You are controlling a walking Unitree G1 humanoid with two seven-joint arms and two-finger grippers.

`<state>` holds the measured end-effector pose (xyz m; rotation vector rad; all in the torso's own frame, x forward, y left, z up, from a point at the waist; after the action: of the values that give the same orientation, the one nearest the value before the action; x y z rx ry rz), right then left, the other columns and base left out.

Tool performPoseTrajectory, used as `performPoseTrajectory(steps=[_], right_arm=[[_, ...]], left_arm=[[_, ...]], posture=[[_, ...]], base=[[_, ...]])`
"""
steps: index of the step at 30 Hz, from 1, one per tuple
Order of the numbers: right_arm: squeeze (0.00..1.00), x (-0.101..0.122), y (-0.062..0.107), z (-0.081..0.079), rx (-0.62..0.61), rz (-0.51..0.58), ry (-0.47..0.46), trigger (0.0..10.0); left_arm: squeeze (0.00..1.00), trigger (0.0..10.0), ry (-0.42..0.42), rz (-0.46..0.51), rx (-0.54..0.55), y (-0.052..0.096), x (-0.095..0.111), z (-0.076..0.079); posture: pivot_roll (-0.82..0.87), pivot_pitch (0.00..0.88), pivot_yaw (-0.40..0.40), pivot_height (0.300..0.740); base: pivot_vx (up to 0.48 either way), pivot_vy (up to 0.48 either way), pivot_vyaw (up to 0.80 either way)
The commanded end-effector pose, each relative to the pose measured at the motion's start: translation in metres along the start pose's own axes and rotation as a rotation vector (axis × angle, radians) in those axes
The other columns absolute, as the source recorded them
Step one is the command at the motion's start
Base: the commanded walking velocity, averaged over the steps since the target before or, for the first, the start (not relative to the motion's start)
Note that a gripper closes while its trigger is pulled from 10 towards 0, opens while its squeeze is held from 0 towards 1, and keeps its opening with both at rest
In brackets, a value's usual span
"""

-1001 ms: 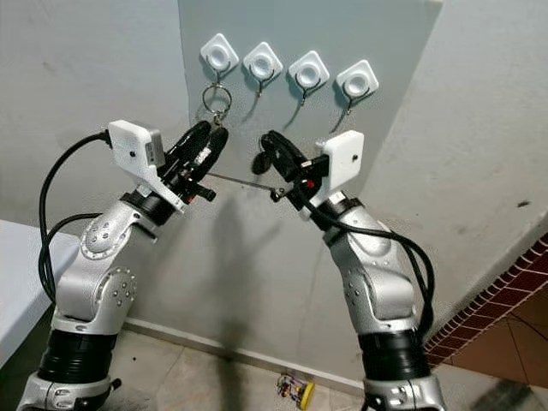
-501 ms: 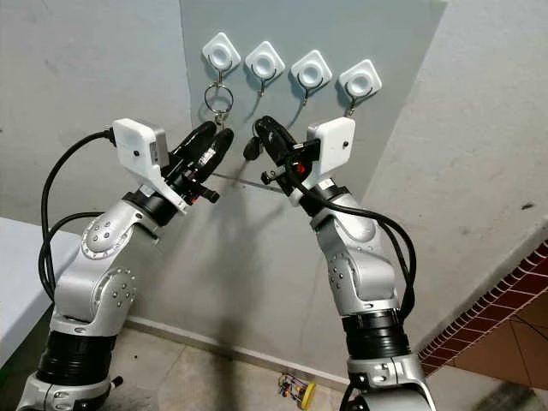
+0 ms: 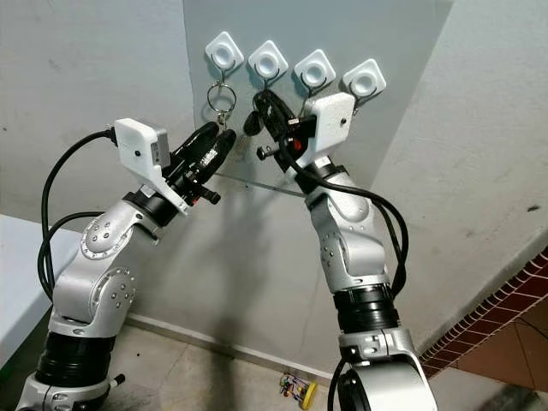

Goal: Hang keys on a hook

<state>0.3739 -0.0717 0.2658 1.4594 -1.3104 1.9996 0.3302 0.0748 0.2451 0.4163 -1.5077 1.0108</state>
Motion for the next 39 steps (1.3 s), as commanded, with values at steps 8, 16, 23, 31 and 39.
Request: performPoseTrajectory(steps=[8,16,23,31,39], right_arm=[[0.0,0.006,-0.01,0.014,-0.09,0.005,-0.009,10.0],[0.0,-0.001,-0.011,0.02,-0.143,-0.034,-0.03,10.0],[1.0,-0.007,-0.006,0.025,-0.172,-0.051,-0.092,10.0],[1.0,-0.007,-0.005,0.029,-0.194,-0.048,-0.103,10.0],[1.0,-0.001,-0.004,0.027,-0.155,0.0,-0.113,10.0]], left_arm=[[0.0,10.0,-0.004,0.008,-0.011,0.0,0.004,0.004],[0.0,10.0,-0.004,0.012,-0.007,0.0,0.005,0.003],[0.0,10.0,-0.003,0.015,-0.003,0.0,0.007,0.002],[0.0,10.0,-0.003,0.016,0.004,0.0,0.008,0.001],[0.0,10.0,-0.004,0.02,0.022,0.001,0.008,-0.001]], posture=[[0.04,0.0,-0.063,0.74],[0.04,0.0,-0.062,0.74],[0.04,0.0,-0.061,0.74],[0.04,0.0,-0.063,0.74],[0.05,0.0,-0.067,0.74]], base=[[0.0,0.0,0.0],[0.0,0.0,0.0],[0.0,0.0,0.0],[0.0,0.0,0.0],[0.0,0.0,0.0]])
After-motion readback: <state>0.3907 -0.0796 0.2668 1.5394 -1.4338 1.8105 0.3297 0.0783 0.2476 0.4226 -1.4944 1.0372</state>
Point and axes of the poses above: a point about 5 cm out from each wrist's last joint towards the gripper, its own y axis pointing back from the gripper into the wrist, its own x axis along the axis of the wrist's last joint, z = x × y, the point moved 3 cm from there along -y, pointing out of the wrist towards the gripper, and after that the axes turned 4 degrees about y, right-handed, at the moved point
